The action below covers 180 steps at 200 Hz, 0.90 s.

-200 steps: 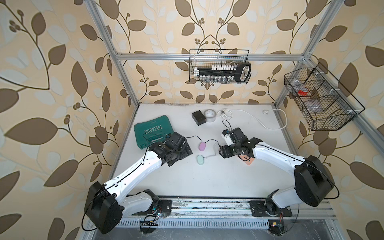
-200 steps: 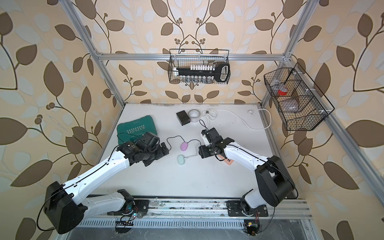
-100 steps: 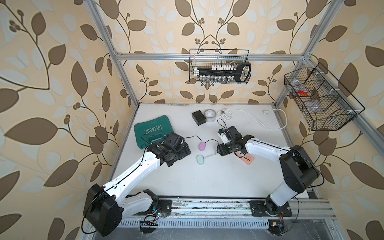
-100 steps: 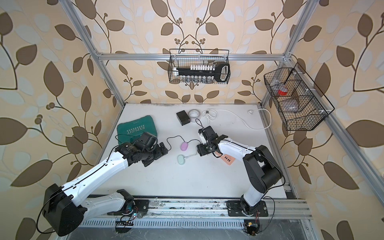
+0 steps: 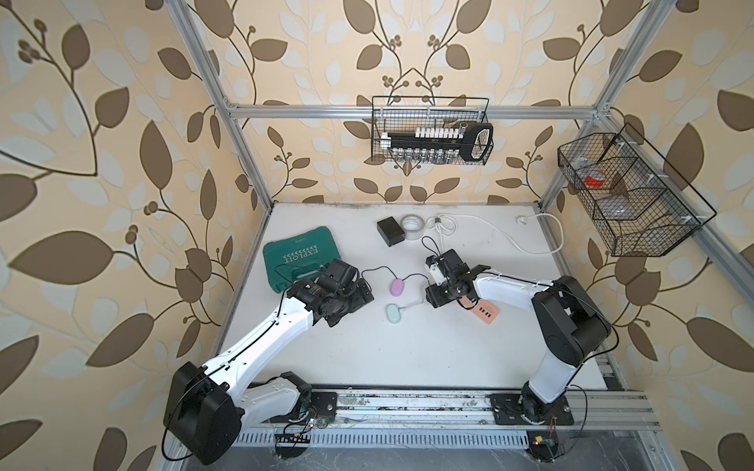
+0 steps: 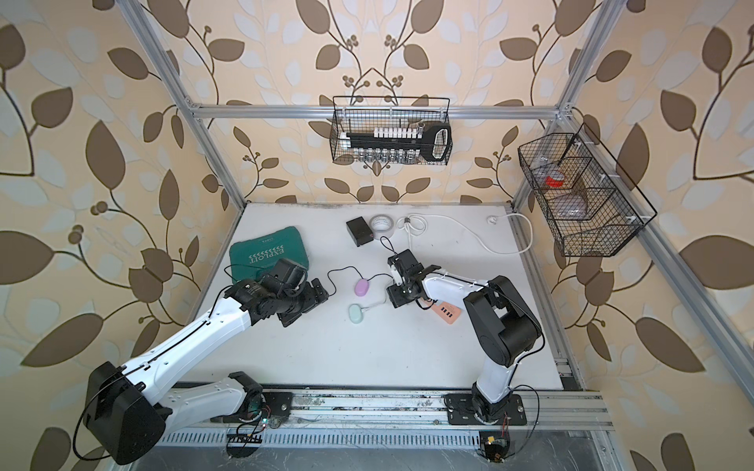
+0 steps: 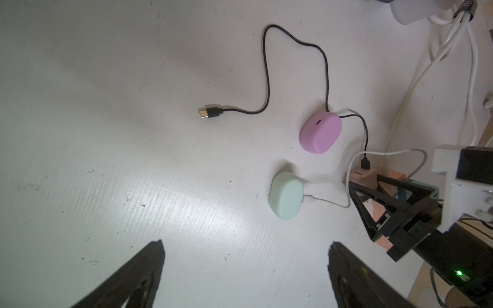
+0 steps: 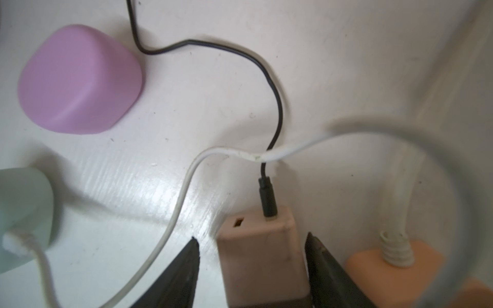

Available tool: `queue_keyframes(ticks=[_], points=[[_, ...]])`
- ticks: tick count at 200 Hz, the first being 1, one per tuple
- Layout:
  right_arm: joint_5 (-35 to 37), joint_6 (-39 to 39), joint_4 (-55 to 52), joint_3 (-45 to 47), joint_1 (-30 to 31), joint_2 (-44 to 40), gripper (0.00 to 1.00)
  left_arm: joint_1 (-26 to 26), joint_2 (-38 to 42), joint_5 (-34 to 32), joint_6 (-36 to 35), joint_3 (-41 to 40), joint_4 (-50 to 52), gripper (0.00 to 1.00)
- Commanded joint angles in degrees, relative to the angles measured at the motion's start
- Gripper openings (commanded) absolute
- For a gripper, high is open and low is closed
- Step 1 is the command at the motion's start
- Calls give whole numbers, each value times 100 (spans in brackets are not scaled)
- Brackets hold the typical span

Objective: Charge the bluetooth headset
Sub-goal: Pick up the plug from the center of the board.

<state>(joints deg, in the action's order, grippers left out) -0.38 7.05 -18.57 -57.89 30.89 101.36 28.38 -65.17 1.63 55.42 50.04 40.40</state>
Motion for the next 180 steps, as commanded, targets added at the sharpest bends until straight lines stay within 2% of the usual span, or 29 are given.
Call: queue_keyframes(ticks=[1,64,180], points=[[107,-22,42,-47,63,85,58,-85,83,126,-101,-89,-49,98],[225,274,-166,356,194,-553,36,-131,153,165,-93,-118,-50,98],[7,1228,-2511,389,346,-3284,31,-131,39,408,-118,-18,-256,98]])
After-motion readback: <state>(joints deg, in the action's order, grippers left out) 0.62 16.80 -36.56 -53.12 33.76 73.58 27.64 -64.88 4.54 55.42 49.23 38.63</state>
